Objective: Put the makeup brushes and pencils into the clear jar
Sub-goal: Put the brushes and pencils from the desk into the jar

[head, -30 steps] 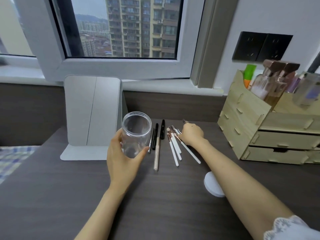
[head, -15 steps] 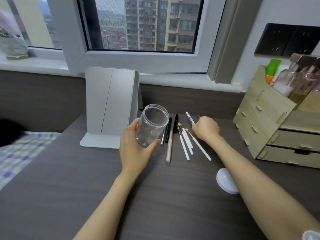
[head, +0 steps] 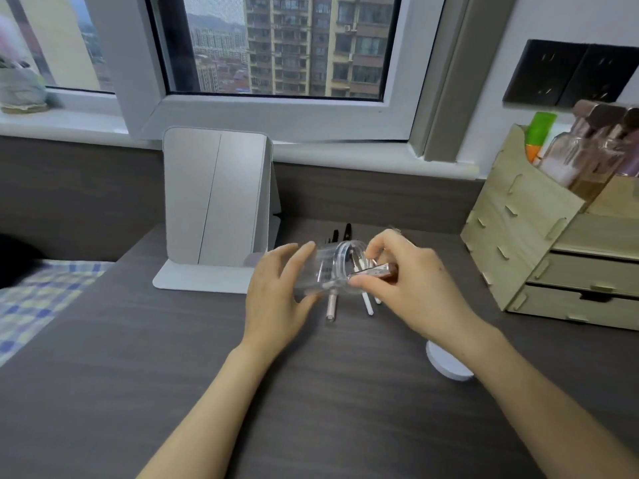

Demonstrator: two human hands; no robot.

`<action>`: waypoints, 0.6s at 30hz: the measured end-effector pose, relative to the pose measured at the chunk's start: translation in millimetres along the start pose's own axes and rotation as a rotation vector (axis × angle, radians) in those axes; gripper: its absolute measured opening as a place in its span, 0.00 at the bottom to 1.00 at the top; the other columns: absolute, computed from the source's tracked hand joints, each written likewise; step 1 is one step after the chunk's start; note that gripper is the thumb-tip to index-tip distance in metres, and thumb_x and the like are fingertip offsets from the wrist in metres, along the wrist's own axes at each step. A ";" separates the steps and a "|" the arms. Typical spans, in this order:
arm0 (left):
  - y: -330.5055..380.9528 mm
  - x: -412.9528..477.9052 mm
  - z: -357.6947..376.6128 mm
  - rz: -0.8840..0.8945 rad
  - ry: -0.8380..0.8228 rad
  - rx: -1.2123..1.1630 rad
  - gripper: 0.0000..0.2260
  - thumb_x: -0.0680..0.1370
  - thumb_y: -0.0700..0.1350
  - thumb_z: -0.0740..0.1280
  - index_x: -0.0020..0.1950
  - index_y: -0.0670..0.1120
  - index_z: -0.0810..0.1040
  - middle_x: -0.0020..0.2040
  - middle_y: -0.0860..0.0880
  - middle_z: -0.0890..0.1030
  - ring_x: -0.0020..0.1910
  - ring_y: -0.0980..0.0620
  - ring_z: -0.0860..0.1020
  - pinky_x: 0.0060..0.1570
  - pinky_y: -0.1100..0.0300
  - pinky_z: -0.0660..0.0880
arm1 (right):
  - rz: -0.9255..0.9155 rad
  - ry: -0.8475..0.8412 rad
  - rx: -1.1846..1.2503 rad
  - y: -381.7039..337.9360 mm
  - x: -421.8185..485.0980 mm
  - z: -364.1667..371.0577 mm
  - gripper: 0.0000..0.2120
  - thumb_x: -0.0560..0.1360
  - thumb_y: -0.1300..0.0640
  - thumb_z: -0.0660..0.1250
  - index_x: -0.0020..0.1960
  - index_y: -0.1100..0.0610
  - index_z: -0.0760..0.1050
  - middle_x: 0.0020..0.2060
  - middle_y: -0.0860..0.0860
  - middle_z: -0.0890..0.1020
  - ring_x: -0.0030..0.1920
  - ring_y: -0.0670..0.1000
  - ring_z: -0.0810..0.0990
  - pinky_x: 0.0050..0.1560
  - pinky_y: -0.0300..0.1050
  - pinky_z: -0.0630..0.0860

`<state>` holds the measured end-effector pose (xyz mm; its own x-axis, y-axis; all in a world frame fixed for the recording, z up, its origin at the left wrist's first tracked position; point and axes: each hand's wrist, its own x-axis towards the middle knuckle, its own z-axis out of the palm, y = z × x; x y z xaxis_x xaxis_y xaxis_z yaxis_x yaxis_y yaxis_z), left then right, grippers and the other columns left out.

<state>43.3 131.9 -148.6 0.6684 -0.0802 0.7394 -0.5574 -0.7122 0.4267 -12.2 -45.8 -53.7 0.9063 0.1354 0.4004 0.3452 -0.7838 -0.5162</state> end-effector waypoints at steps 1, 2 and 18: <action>-0.7 -0.4 -1.1 0.007 0.002 0.002 0.33 0.65 0.43 0.77 0.66 0.49 0.67 0.60 0.43 0.74 0.58 0.48 0.70 0.53 0.54 0.70 | 0.025 0.002 0.032 0.1 -0.7 5.0 0.14 0.68 0.50 0.74 0.41 0.50 0.69 0.27 0.44 0.72 0.28 0.45 0.69 0.31 0.34 0.65; -1.6 -0.2 -2.3 0.005 0.011 0.000 0.32 0.66 0.43 0.77 0.66 0.49 0.67 0.60 0.43 0.75 0.57 0.47 0.71 0.54 0.55 0.70 | 0.043 0.034 0.082 1.4 -0.9 9.0 0.15 0.68 0.50 0.75 0.39 0.51 0.68 0.26 0.44 0.71 0.27 0.45 0.68 0.30 0.35 0.64; -8.1 9.7 -14.9 -0.214 0.142 -0.098 0.32 0.63 0.40 0.78 0.64 0.44 0.69 0.58 0.43 0.76 0.55 0.45 0.73 0.52 0.57 0.66 | 0.318 0.203 0.086 36.4 26.6 60.0 0.13 0.76 0.57 0.63 0.34 0.56 0.77 0.22 0.47 0.72 0.27 0.46 0.72 0.39 0.45 0.74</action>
<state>47.0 147.3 -137.1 0.7047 0.1685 0.6892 -0.4601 -0.6310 0.6246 39.2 -34.4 -107.3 0.9076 -0.2358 0.3475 0.0817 -0.7126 -0.6968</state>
